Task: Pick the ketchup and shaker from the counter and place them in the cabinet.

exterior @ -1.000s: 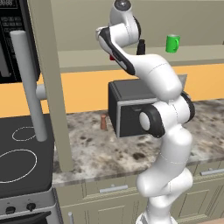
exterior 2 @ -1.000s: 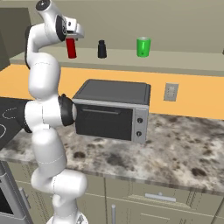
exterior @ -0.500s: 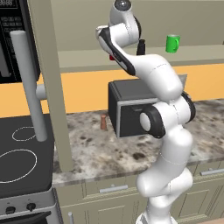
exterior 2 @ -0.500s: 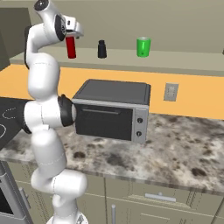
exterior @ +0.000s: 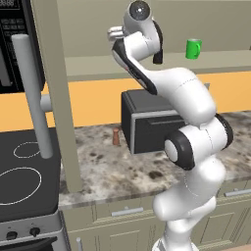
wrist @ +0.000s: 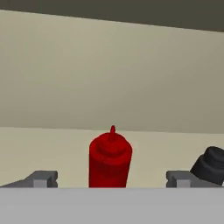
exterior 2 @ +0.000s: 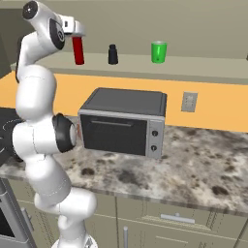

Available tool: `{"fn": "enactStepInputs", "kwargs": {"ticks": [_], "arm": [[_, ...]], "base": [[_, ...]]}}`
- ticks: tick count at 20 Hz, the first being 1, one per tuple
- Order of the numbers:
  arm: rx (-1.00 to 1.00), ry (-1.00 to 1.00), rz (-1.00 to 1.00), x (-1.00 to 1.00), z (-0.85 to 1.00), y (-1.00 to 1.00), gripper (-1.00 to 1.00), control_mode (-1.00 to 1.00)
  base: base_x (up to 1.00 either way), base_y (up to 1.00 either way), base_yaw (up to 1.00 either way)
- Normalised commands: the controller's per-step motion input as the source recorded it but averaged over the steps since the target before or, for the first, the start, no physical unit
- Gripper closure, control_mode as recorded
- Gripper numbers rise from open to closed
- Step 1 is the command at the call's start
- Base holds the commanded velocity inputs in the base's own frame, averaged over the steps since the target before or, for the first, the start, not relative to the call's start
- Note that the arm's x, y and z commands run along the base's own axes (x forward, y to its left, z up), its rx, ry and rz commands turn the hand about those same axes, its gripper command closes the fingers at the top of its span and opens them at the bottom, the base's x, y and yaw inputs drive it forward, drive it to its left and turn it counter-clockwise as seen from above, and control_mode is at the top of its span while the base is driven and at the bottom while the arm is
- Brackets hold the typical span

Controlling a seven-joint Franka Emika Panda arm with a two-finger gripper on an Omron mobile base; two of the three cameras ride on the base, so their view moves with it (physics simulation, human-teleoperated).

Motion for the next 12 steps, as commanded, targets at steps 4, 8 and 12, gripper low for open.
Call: {"fn": "enactStepInputs", "kwargs": {"ticks": [4,8,12], "arm": [[-0.03,-0.22,0.00,-0.80,0.00,0.00,-1.00,-1.00],[0.00,-0.20,0.00,-1.00,-0.05,-0.08,-1.00,-1.00],[0.00,-0.17,0.00,-1.00,-0.03,-0.06,-1.00,-1.00]], "base": [[0.00,0.00,0.00],[0.00,0.00,0.00],[0.00,0.00,0.00]]}}
